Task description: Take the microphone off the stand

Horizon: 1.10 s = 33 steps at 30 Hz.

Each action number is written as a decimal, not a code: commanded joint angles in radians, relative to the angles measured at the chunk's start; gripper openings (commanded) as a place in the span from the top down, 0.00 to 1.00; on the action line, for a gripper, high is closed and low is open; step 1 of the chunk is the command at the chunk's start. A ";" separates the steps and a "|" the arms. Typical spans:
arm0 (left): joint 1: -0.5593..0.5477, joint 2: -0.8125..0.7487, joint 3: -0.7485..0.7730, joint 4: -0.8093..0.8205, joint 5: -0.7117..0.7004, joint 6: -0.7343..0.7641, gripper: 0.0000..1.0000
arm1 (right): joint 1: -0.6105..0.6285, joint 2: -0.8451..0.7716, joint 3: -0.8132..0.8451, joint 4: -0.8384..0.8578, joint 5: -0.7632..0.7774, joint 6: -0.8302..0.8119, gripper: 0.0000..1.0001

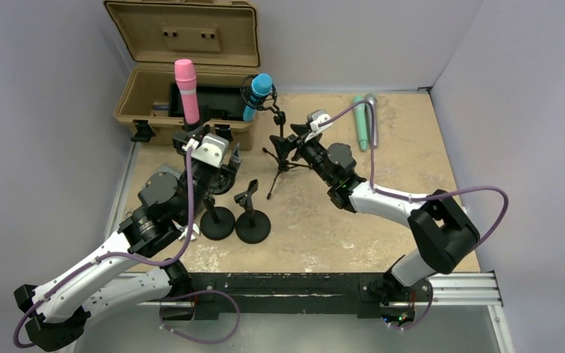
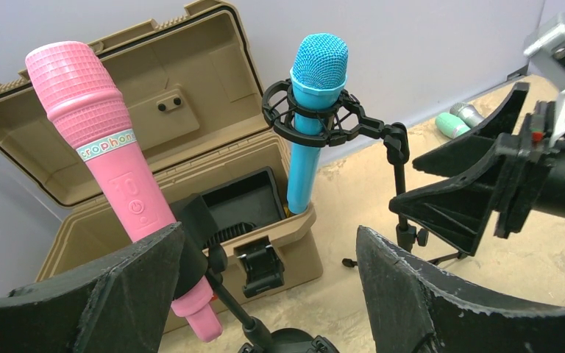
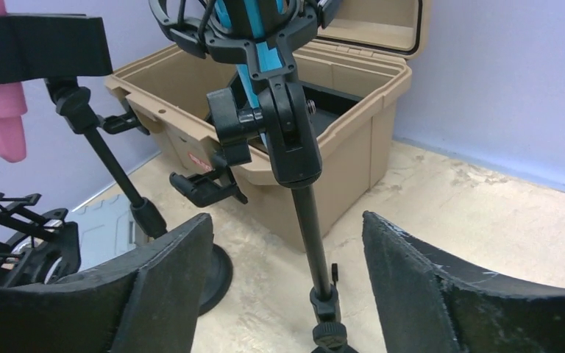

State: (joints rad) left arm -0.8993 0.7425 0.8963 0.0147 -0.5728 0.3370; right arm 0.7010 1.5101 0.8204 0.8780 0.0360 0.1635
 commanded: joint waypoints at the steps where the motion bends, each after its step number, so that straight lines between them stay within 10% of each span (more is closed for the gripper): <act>1: -0.007 -0.002 0.002 0.037 -0.009 0.019 0.16 | -0.002 0.061 0.062 0.113 0.015 -0.032 0.32; 6: -0.009 -0.004 0.003 0.036 -0.010 0.021 0.16 | -0.001 0.113 0.058 0.183 0.074 -0.036 0.40; 11: -0.010 -0.008 0.000 0.037 -0.013 0.021 0.16 | -0.002 0.163 0.085 0.223 0.117 -0.038 0.68; 33: -0.012 0.002 0.000 0.037 -0.012 0.021 0.16 | -0.001 0.130 0.091 0.350 0.149 -0.058 1.00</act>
State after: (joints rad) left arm -0.9058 0.7410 0.8963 0.0151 -0.5800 0.3374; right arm 0.6991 1.7241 0.8829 1.1034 0.1436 0.0677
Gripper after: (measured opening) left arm 0.843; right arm 0.114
